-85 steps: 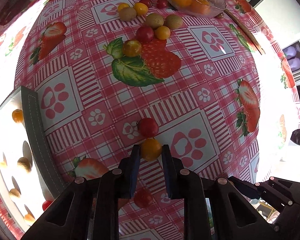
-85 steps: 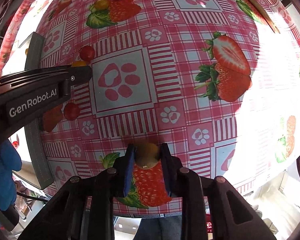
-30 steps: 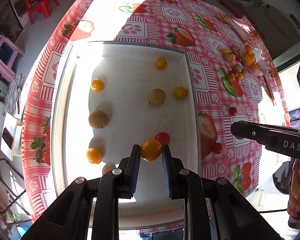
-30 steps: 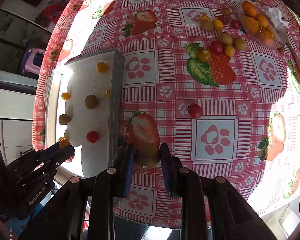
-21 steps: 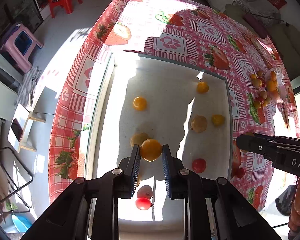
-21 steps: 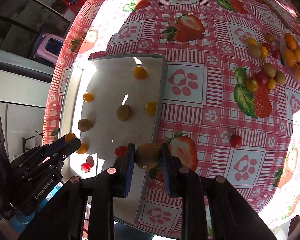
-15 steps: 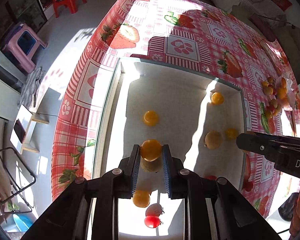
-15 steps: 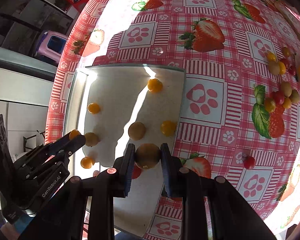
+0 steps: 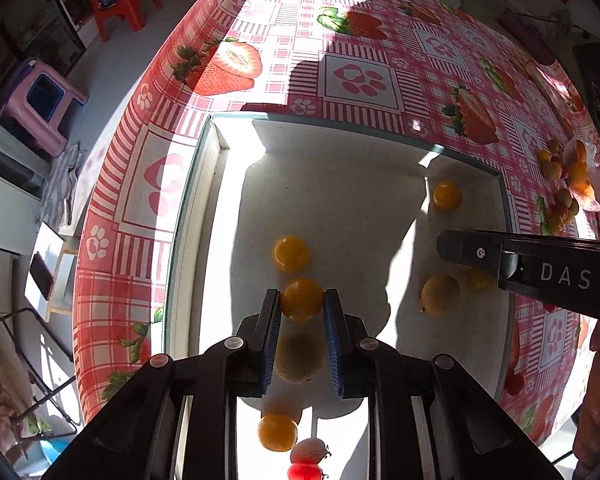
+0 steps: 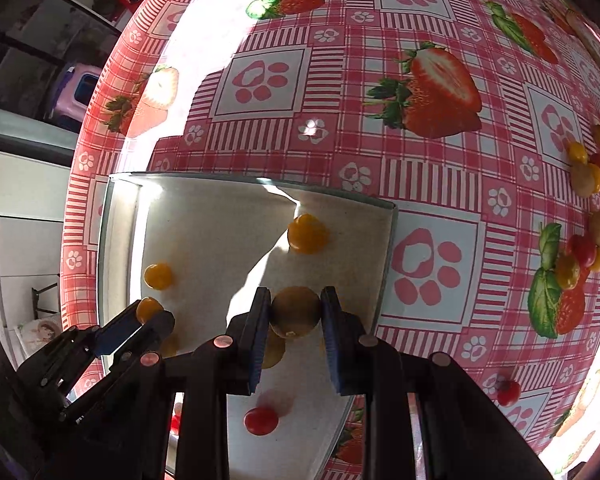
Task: Organize fruits
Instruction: 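Carry both fruits into the white tray and open both tools, then grasp a red cherry tomato with the left tool while the right tool grasps a kiwi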
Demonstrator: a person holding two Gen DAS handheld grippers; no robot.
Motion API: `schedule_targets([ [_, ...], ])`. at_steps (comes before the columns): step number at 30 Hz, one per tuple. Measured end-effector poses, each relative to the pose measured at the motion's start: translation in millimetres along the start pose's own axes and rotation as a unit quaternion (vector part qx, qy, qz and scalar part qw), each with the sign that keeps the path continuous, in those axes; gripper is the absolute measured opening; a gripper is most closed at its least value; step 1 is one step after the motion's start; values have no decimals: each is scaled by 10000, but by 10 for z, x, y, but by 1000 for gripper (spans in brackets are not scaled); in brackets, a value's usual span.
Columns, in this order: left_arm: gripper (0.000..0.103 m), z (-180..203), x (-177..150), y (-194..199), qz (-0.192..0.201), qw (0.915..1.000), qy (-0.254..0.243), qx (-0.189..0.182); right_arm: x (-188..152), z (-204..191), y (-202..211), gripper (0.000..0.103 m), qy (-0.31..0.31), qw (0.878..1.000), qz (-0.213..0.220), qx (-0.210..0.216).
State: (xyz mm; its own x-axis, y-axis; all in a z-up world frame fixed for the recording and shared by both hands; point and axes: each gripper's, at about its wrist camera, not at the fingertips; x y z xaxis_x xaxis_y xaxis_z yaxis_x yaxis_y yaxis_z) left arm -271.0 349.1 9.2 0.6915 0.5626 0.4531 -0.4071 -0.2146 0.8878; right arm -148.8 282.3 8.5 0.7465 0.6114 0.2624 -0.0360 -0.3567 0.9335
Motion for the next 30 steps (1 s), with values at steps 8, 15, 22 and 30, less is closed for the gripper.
schedule_targets([
  [8,24,57,-25,-75,-92,9998,-138,110,-72,-108,-119,29,54,10000,-15,-69],
  [15,24,76,-11,-76,-110,9996,-165,187,-6,-49,-22,50,-54,9998,-5,194],
  [22,24,108,13,-36,-89,9993,-242,252,78,-28,313,76,-13,9989,388,275],
  [30,50,78,15,44,16,9999,-41,-98,-31,301,656,79,-375,9975,564,208],
])
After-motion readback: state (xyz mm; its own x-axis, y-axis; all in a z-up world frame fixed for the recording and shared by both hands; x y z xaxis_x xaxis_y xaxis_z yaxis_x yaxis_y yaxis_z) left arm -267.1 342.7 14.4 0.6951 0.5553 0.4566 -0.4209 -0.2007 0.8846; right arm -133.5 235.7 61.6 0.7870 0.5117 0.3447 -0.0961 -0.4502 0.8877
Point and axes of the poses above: each gripper's, at about its wrist camera, not at the fingertips, and y roughly against the way its jaws point, z to its right, x to its top, and after that the axes turned 15 degrees about z, right-handed
